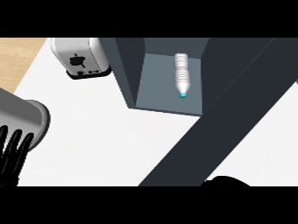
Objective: Pick up the bottled water, place it into the cabinet and close the cabinet
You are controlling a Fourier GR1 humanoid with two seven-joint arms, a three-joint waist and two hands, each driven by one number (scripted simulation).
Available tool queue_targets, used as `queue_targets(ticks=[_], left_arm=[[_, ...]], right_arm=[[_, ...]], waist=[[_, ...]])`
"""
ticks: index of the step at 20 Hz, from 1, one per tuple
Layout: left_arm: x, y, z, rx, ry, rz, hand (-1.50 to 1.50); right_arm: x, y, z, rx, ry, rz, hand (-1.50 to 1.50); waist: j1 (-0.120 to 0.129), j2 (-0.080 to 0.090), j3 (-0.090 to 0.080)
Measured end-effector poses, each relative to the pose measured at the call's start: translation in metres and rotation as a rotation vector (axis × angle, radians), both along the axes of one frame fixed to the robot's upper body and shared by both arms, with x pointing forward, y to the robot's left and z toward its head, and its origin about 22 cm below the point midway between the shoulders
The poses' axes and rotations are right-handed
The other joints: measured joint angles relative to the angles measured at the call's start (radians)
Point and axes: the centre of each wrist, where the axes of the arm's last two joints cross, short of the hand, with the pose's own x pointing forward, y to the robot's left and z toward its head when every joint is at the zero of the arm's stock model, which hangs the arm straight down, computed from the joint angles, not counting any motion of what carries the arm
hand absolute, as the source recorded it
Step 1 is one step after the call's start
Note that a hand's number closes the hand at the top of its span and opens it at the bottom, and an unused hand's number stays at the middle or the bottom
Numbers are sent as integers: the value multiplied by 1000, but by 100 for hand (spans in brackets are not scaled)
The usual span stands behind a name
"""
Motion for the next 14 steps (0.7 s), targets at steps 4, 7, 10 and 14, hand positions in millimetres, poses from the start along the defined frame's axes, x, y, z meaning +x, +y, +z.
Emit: queue_targets(ticks=[4,7,10,14], left_arm=[[1,1,1,0,-1,-11,-150],[1,0,1,-7,0,-24,-150],[2,2,-1,-6,4,-30,-150],[6,2,-4,-13,8,-26,-150]], right_arm=[[35,10,-7,31,70,-154,150],[63,25,-5,45,109,-214,150],[93,40,-1,40,136,-263,150],[137,58,11,40,178,-327,150]], waist=[[16,2,3],[29,-2,4],[31,-3,6],[19,-5,11]])
